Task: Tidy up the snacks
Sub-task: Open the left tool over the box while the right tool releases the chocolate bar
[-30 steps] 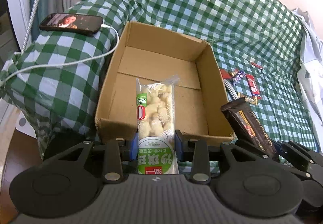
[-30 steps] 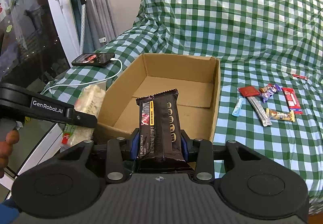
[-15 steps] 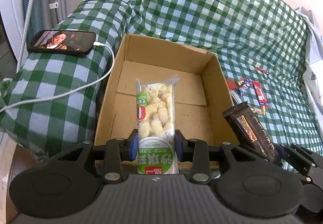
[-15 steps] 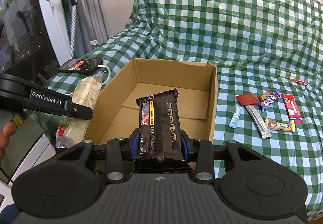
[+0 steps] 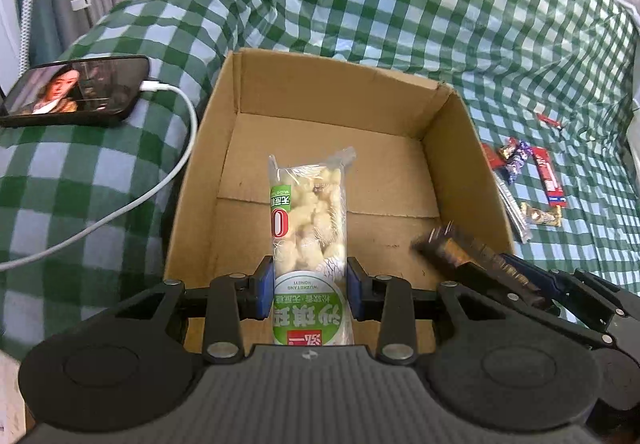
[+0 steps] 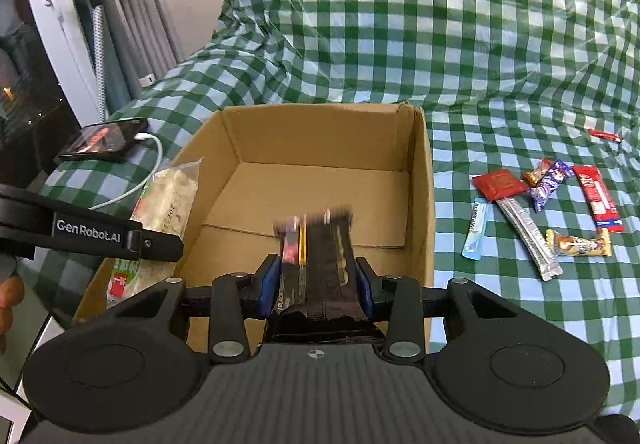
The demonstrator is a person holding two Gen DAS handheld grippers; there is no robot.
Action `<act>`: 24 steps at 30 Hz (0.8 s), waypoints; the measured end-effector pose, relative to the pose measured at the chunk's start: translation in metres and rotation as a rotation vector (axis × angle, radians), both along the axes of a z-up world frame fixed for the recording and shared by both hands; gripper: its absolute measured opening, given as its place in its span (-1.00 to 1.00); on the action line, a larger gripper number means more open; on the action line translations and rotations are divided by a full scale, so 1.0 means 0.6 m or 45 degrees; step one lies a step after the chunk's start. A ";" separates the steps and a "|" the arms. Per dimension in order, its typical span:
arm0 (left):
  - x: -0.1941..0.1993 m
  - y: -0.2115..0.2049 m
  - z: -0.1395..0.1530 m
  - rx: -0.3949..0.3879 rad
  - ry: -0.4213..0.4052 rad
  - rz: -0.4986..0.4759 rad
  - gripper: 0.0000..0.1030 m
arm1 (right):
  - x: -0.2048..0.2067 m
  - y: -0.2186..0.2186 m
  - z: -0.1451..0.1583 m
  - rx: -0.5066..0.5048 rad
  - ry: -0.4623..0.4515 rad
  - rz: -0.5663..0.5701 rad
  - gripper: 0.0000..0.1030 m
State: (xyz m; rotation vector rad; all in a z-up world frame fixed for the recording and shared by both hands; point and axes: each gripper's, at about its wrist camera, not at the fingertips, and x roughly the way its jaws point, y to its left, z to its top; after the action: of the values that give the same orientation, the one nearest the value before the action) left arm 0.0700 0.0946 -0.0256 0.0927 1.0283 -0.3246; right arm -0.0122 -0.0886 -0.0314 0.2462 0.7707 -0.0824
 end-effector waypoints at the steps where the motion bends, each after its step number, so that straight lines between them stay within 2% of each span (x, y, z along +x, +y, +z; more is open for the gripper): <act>1: 0.007 -0.004 -0.005 0.006 0.002 -0.001 -0.23 | 0.008 -0.002 -0.006 0.001 0.004 -0.002 -0.21; 5: 0.039 -0.026 -0.034 0.042 0.014 -0.009 -0.23 | 0.041 -0.001 -0.029 -0.051 0.004 0.024 -0.49; 9: 0.068 -0.041 -0.068 0.096 0.045 -0.036 -0.20 | 0.066 -0.015 -0.048 -0.016 0.043 -0.011 -0.48; 10: 0.072 -0.043 -0.073 0.108 0.045 -0.038 0.00 | 0.068 -0.018 -0.049 -0.017 0.041 -0.020 -0.48; 11: 0.075 -0.044 -0.077 0.126 0.047 -0.034 0.46 | 0.068 -0.019 -0.049 -0.020 0.038 -0.025 -0.47; 13: 0.074 -0.044 -0.076 0.143 0.022 -0.003 1.00 | 0.066 -0.022 -0.049 -0.018 0.042 -0.033 -0.36; 15: 0.062 -0.038 -0.067 0.134 -0.022 0.009 0.99 | 0.059 -0.026 -0.047 -0.019 0.052 -0.050 -0.12; 18: 0.040 -0.030 -0.059 0.154 -0.005 -0.009 0.99 | 0.040 -0.026 -0.039 -0.005 0.063 -0.082 0.20; 24: -0.053 0.004 -0.025 0.142 -0.021 0.015 0.99 | -0.021 -0.001 -0.003 0.010 0.063 -0.064 0.70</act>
State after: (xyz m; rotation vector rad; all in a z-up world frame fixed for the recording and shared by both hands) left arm 0.0382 0.0971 -0.0406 0.1894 1.0298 -0.2553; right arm -0.0249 -0.0892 -0.0332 0.2720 0.8139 -0.1331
